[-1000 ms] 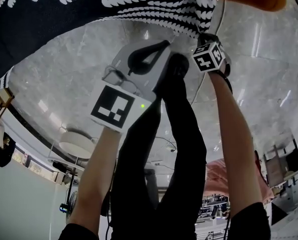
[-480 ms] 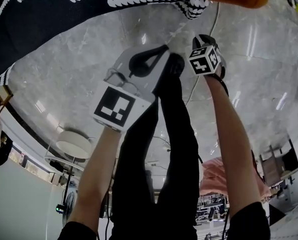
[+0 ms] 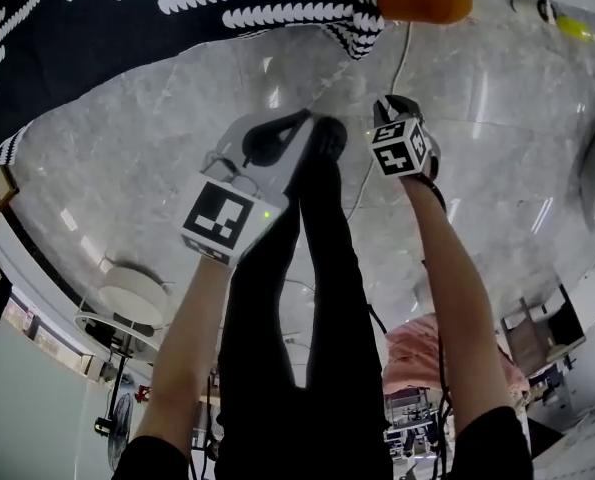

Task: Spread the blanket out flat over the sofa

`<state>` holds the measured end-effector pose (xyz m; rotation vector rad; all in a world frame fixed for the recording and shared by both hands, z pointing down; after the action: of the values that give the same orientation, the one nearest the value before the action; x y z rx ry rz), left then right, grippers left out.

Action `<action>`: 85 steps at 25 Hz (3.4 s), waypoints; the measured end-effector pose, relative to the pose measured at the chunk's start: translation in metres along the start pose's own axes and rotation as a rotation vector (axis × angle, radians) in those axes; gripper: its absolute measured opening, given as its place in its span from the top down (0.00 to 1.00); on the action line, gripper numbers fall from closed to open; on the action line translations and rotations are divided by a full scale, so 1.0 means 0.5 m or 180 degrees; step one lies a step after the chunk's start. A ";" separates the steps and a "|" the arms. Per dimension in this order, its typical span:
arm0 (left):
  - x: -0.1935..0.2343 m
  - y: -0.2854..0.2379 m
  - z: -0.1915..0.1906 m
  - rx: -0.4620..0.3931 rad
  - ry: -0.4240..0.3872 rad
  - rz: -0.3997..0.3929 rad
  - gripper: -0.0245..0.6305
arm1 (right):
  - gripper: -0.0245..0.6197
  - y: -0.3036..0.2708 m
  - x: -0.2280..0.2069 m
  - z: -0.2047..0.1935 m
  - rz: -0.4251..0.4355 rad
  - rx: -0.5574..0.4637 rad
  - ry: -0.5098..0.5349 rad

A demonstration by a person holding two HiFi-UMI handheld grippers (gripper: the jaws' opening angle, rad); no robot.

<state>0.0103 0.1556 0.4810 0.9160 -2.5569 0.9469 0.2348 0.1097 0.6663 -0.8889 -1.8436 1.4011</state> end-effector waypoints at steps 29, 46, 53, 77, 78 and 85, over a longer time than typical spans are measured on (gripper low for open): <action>-0.266 0.313 0.284 -0.0445 0.0116 0.0396 0.95 | 0.87 0.694 -0.051 0.148 -0.0008 -0.1124 -0.0581; -0.292 0.566 0.414 -0.0689 -0.0078 -0.0192 0.95 | 0.91 1.027 0.116 0.246 -0.0299 -0.1897 -0.0982; -0.300 0.651 0.429 -0.0729 -0.0189 -0.0417 0.95 | 0.94 1.086 0.207 0.278 -0.0266 -0.2199 -0.1065; -0.275 0.896 0.497 -0.1237 -0.0420 -0.0175 0.95 | 0.96 1.271 0.360 0.449 0.0085 -0.3195 -0.0961; -0.271 0.903 0.496 -0.1252 -0.0408 -0.0161 0.95 | 0.96 1.276 0.366 0.455 0.0101 -0.3247 -0.0925; -0.252 0.927 0.488 -0.1287 -0.0388 -0.0109 0.95 | 0.96 1.296 0.408 0.492 0.0272 -0.3449 -0.0767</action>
<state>-0.1976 0.3267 0.0140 0.9131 -2.6782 0.3483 0.0030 0.2763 0.0021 -1.3269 -2.8130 0.4526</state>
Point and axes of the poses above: the fingertips, and each gripper's own axes: y backward along the fingers, x to its left, z out of its top, the point moved 9 cm from there along y, backward along the fingers, and after that the axes turned 5 degrees about -z, right-handed, at the moved point
